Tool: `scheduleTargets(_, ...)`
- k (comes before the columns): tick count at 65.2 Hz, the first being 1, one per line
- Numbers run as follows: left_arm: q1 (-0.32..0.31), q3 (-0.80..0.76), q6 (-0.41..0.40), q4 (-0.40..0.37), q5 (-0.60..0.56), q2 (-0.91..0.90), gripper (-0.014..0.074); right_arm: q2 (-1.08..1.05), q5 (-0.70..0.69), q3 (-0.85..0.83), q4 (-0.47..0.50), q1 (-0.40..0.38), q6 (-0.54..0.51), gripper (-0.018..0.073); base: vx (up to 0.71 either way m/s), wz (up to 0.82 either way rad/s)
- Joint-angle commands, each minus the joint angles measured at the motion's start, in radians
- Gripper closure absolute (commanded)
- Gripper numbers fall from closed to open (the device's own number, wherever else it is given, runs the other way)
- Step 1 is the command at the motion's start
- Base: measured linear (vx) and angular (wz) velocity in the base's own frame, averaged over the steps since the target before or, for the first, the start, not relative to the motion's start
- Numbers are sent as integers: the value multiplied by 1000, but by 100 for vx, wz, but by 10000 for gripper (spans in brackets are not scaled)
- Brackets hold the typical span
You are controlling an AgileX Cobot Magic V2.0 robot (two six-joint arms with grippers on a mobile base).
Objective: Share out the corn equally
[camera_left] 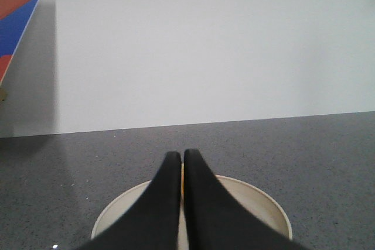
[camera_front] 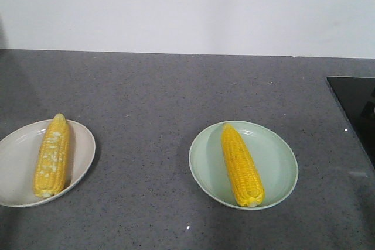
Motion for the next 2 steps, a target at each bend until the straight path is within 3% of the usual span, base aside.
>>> scheduleTargets(1, 0, 15, 0, 0, -77, -17, 603, -2, -80, 7, -3, -8, -6, 570, 0, 0)
scheduleTargets(2, 0, 15, 0, 0, -77, -17, 603, -2, -80, 7, -3, -8, -6, 570, 0, 0)
